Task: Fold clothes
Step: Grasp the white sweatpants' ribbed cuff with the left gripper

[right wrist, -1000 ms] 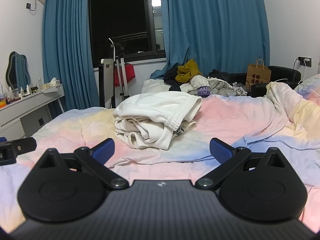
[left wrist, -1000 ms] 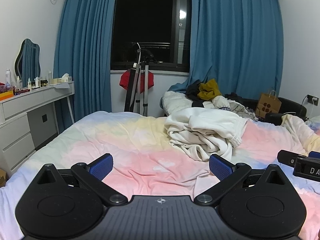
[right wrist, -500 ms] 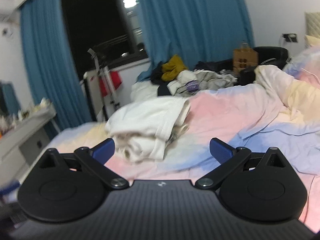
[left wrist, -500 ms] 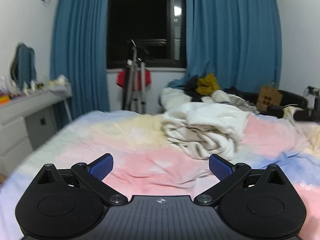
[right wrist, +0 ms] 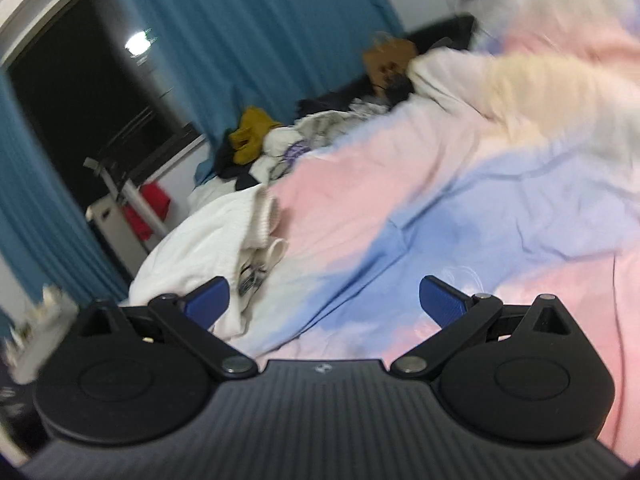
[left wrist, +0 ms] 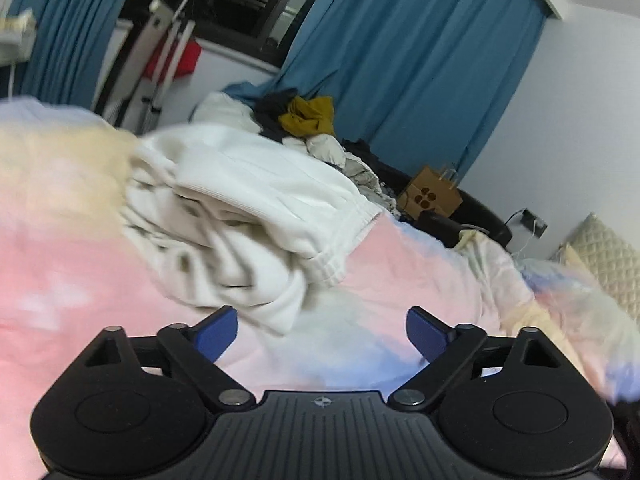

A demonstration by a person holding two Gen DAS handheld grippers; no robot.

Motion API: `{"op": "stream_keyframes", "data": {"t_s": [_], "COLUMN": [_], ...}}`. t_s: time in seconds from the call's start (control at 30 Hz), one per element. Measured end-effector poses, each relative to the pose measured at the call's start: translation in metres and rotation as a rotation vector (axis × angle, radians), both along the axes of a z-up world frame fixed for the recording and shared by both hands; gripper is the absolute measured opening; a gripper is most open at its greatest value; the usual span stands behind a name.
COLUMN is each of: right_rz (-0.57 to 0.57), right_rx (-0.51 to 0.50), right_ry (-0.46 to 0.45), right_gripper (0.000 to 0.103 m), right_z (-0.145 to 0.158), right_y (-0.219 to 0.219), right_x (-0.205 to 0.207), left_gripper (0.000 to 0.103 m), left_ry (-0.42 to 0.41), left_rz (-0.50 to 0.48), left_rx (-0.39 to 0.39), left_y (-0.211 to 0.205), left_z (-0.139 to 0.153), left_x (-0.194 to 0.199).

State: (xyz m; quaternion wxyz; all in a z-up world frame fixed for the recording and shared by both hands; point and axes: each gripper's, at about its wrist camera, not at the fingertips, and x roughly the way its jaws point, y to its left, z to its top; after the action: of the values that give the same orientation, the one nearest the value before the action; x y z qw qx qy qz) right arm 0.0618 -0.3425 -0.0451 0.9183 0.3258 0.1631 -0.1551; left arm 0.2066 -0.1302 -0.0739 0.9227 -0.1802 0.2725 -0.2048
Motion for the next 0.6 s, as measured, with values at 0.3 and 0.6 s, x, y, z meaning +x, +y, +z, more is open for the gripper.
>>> {"op": "stream_keyframes", "data": {"t_s": [0.3, 0.6], "right_rz": [-0.042, 0.011], "right_rx": [0.138, 0.081], "right_ry": [0.006, -0.006], "right_gripper": [0.103, 0.103], "right_z": [-0.033, -0.044], "right_y": [-0.034, -0.028], "right_x": [0.021, 0.044], "left_gripper": [0.077, 0.028], "left_ry": [0.066, 0.107], "left_rz": [0.04, 0.121], "left_rx": [-0.081, -0.082], "left_y": [-0.053, -0.051], "left_z": [-0.043, -0.029], "left_x": [0.095, 0.125]}}
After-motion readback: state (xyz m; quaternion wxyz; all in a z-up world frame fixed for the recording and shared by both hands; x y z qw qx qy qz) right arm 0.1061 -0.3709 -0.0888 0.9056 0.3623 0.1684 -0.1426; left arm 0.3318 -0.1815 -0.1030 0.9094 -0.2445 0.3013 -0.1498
